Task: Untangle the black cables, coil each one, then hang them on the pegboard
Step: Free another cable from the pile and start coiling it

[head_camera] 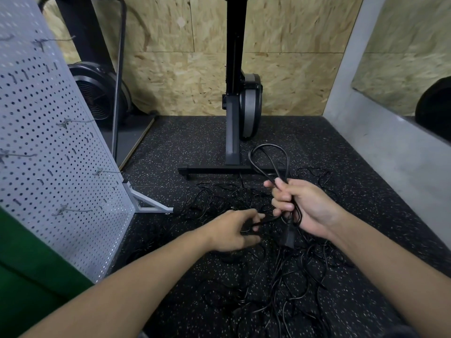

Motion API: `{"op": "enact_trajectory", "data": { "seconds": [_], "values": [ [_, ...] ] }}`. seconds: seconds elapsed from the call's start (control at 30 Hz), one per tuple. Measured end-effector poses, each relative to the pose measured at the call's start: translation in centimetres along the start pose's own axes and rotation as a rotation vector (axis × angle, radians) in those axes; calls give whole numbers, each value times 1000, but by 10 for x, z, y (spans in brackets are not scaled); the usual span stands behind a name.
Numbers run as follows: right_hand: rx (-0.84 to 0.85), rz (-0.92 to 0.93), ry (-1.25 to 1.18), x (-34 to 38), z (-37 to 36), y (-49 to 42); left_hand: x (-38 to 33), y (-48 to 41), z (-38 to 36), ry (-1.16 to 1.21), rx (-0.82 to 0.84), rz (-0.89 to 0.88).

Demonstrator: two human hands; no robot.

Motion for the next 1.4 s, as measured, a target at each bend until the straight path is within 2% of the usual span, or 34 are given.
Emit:
{"op": "enact_trajectory", "data": {
  "seconds": [0.07, 0.17, 0.27, 0.33, 0.43, 0.5, 0.57, 0.67, 0.73, 0.8, 1.0, 1.13, 1.23, 1.4],
  "values": [
    [-96, 12, 91, 1, 10, -3, 6, -2, 4, -55, -34, 12],
    [-252, -40, 393, -3, 30, -7, 14, 0, 9, -155, -45, 27],
    [-286, -146, 501, -8, 37, -5, 8, 3, 18, -149, -127, -16],
    [-209, -167, 669, -9, 31, 0, -5, 5, 28, -133, -263, -98],
    [7, -245, 854, -13, 17, 5, -20, 9, 44, -95, -465, -221],
    [181, -285, 959, -18, 5, 8, -27, 10, 46, -71, -525, -280],
    [313, -250, 1117, -24, -5, 9, -32, 9, 43, -80, -552, -304],
    [330, -191, 1271, -28, -7, 8, -28, 6, 43, -120, -618, -274],
    [323, -154, 1332, -27, -2, 8, -18, 5, 45, -103, -596, -207],
    [330, -117, 1377, -24, 2, 9, -10, 3, 44, -61, -493, -140],
    [323, -88, 1232, -11, 14, 9, 2, 8, 51, -44, -357, -103],
    [321, -38, 1204, -11, 5, 11, -11, 12, 39, -264, -226, -111],
    [381, 4, 1191, -11, -5, 13, -15, 7, 33, -354, -209, -106],
    [518, -69, 1107, -11, -8, 19, -7, 8, 31, -202, -83, -22]
  ]
}}
Point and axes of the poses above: each hand's wrist, its own y-axis away from the middle knuckle, its own z-axis out of the back of the hand, x = y × z, the point moved 3 cm from there along -y, towards the middle knuckle, and after that the axes turned 8 degrees about z, right-handed, at the moved point
